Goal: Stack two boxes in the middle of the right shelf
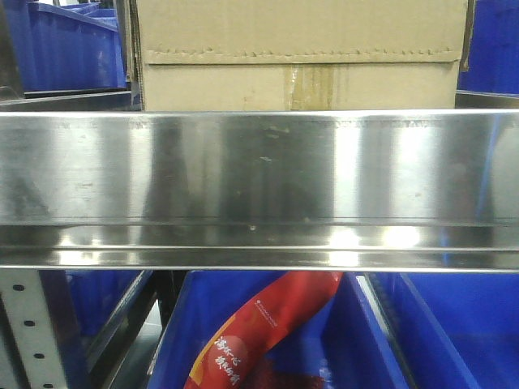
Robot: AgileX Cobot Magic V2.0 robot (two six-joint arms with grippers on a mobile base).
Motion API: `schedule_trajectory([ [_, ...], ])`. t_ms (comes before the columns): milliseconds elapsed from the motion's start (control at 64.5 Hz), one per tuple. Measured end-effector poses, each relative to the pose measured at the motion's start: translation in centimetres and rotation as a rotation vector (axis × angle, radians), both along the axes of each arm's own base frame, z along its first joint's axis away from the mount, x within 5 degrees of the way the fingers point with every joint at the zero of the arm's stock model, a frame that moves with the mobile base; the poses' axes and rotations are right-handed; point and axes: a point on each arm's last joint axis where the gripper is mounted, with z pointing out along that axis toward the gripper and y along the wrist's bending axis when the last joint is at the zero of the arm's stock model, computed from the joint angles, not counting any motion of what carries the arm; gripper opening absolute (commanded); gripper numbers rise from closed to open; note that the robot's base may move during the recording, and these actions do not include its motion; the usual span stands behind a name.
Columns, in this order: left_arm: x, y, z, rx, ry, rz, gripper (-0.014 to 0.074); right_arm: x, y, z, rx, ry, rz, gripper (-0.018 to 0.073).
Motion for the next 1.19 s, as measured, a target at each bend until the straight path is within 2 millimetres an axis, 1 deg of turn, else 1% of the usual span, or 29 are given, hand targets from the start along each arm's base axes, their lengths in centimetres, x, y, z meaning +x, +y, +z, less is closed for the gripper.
schedule_trajectory([
  [108,0.0,0.0,0.0,0.0,0.0,0.0,-0.0111,-0.7,-0.5,-2.1,0.019,-0.057,-0.066,-0.0162],
  [201,0.0,0.0,0.0,0.0,0.0,0.0,-0.0111,-1.1,-0.8,-4.0,0.049,-0.067,-0.111,-0.0162],
  [294,0.0,0.0,0.0,0.0,0.001,0.0,-0.0111,-1.1,-0.9,-5.8,0.073,-0.057,-0.14,-0.0162],
  [356,0.0,0.0,0.0,0.0,0.001,0.0,-0.0111,-1.0,-1.0,-6.7,0.083,-0.053,-0.15,-0.0162],
  [1193,0.0,0.0,0.0,0.0,0.001,0.0,-0.0111,-1.0,-1.0,-6.9,0.078,-0.053,-0.154,-0.0162],
])
